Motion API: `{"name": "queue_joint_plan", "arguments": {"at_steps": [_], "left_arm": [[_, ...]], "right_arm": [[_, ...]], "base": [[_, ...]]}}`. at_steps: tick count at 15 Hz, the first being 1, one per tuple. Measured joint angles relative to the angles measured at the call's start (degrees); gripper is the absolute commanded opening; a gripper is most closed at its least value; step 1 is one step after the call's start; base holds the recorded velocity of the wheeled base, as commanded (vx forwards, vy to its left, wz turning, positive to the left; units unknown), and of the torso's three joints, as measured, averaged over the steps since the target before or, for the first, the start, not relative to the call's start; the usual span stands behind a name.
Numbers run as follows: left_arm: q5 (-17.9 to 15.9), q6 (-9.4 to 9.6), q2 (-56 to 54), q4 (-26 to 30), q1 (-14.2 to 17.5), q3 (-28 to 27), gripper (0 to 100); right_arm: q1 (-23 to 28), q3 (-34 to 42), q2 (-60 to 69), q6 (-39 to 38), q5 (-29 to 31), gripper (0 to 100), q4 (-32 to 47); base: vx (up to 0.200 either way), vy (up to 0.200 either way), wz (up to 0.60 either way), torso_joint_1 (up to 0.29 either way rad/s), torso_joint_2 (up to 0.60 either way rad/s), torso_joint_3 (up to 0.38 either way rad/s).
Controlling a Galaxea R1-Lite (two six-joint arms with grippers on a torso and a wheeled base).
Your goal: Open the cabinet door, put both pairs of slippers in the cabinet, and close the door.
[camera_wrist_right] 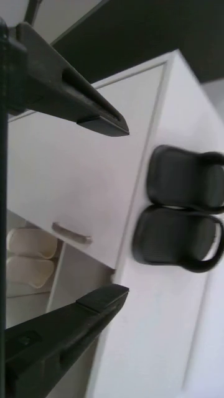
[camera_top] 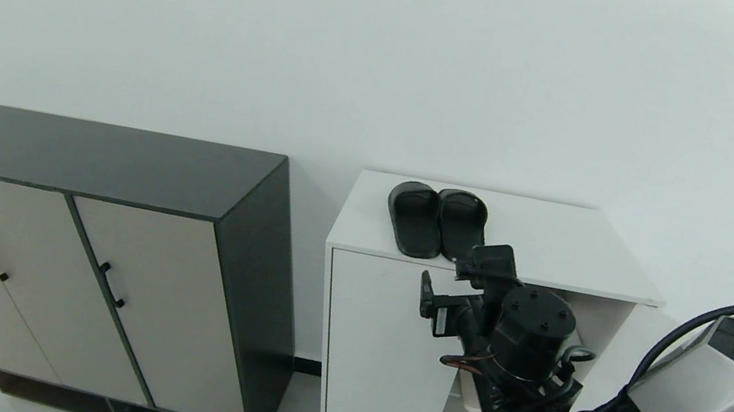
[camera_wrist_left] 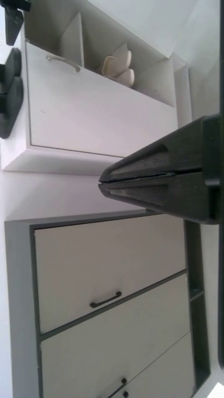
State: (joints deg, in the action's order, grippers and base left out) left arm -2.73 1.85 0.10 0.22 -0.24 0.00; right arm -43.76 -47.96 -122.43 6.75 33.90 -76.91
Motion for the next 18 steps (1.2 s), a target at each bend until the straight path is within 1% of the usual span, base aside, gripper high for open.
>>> {"name": "queue_joint_plan", "arguments": {"at_steps": [2, 5, 6, 7, 8, 9, 10, 14, 17, 18], "left_arm": [[0.02, 0.00, 0.00, 0.05, 0.00, 0.00, 0], [0.02, 0.00, 0.00, 0.05, -0.02, 0.00, 0], [0.00, 0.00, 0.00, 0.05, -0.02, 0.00, 0], [0.00, 0.00, 0.00, 0.02, -0.02, 0.00, 0], [0.02, 0.00, 0.00, 0.05, -0.02, 0.00, 0], [0.00, 0.00, 0.00, 0.02, -0.02, 0.00, 0], [0.02, 0.00, 0.00, 0.05, 0.00, 0.00, 0], [0.00, 0.00, 0.00, 0.05, -0.02, 0.00, 0], [0.02, 0.02, 0.00, 0.05, -0.02, 0.00, 0], [0.02, 0.06, 0.00, 0.05, 0.00, 0.00, 0]], "right_arm": [[0.05, 0.11, 0.00, 1.69, -1.72, 100, -1.06], [0.41, 0.17, 0.29, 2.66, -1.88, 100, -0.09], [0.35, 0.46, 1.07, 2.71, -1.89, 100, 2.77], [0.13, 0.78, 2.36, 2.35, -1.91, 100, 7.34], [-0.17, 0.78, 3.83, 0.22, -1.91, 100, 11.89], [-0.63, -0.30, 5.14, -3.52, -1.89, 100, 14.84], [-1.02, -1.29, 6.06, -5.89, -1.91, 100, 16.01], [-1.57, -2.69, 7.22, -8.94, -1.94, 100, 18.40], [-2.07, -2.73, 6.94, -9.44, -2.00, 100, 18.80], [-2.07, -2.89, 6.64, -9.62, -2.10, 100, 18.80]], "base": [[0.000, 0.000, 0.00, 0.021, -0.04, -0.025], [0.000, 0.000, 0.00, 0.000, 0.00, 0.000], [0.000, 0.000, 0.00, 0.000, 0.00, 0.000], [0.000, 0.000, 0.00, 0.000, 0.00, 0.000], [0.000, 0.000, 0.00, 0.000, 0.00, 0.000], [0.000, 0.000, 0.00, 0.000, 0.00, 0.000], [0.000, 0.000, 0.00, 0.000, 0.00, 0.000], [0.000, 0.000, 0.00, 0.000, 0.00, 0.000], [0.000, 0.000, 0.00, 0.000, 0.00, 0.000], [0.200, 0.000, 0.00, 0.007, 0.01, 0.002]]}}
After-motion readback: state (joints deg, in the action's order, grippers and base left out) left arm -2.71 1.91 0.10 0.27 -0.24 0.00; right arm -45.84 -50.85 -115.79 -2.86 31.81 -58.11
